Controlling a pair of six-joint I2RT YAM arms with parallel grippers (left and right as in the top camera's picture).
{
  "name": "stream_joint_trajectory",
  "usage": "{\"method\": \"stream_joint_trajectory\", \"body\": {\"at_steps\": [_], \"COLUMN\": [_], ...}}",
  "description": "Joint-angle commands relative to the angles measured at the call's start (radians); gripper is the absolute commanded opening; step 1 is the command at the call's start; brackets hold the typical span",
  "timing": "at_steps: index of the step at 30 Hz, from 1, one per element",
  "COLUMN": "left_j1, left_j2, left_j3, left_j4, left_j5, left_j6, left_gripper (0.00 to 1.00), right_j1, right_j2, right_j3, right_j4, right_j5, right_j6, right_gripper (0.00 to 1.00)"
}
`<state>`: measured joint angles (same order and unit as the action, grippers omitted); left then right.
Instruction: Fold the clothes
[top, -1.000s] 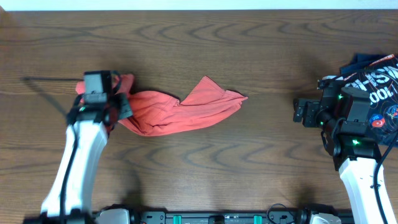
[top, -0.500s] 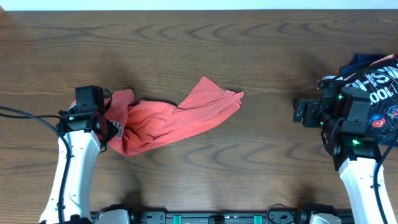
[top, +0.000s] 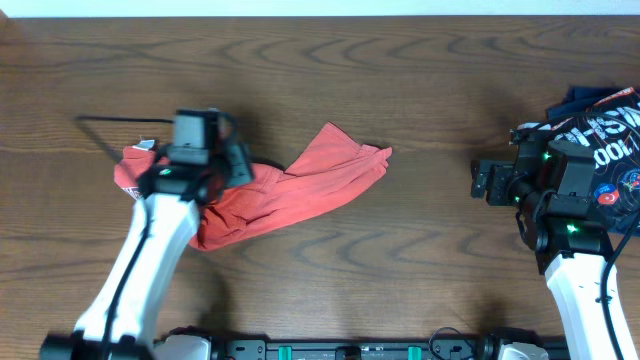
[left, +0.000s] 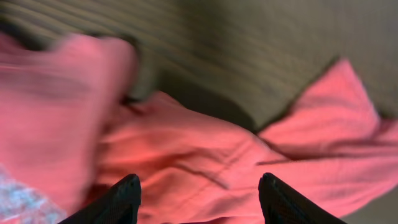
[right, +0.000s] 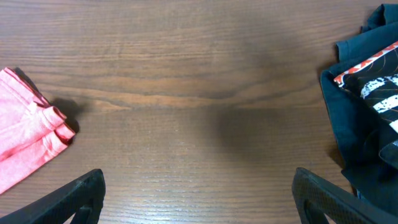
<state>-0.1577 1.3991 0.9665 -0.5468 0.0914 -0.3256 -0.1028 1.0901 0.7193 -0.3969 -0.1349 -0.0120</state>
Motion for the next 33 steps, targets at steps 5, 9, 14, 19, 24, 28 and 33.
{"method": "stream_joint_trajectory", "body": {"at_steps": [5, 9, 14, 19, 24, 28, 33], "left_j1": [-0.145, -0.176, -0.172, -0.172, -0.172, -0.139, 0.002], "left_j2": [0.214, 0.309, 0.339, 0.338, 0.275, 0.127, -0.122], "left_j3": [0.005, 0.006, 0.006, 0.01, 0.071, 0.201, 0.367], "left_j4": [0.14, 0.211, 0.222, 0.224, 0.182, 0.031, -0.186], "left_j5": [0.02, -0.093, -0.163, -0.225, -0.229, -0.3, -0.427], "left_j6": [0.14, 0.15, 0.15, 0.15, 0.15, 0.15, 0.148], "left_gripper": [0.63, 0.63, 0.56, 0.22, 0.06, 0.06, 0.06], "right_j1": [-0.007, -0.007, -0.007, -0.007, -0.007, -0.007, 0.002], "right_j2": [-0.001, -0.001, -0.001, -0.001, -0.001, -0.001, 0.015], "right_j3": [0.02, 0.02, 0.02, 0.02, 0.02, 0.02, 0.023], "right_j4": [-0.006, -0.017, -0.029, -0.03, -0.029, -0.029, -0.032], "right_j5": [-0.005, -0.004, -0.004, -0.004, -0.004, -0.06, -0.283], "right_j6": [0.0, 0.0, 0.0, 0.0, 0.0, -0.006, -0.035], "right_gripper": [0.94, 0.94, 0.94, 0.94, 0.94, 0.98, 0.97]}}
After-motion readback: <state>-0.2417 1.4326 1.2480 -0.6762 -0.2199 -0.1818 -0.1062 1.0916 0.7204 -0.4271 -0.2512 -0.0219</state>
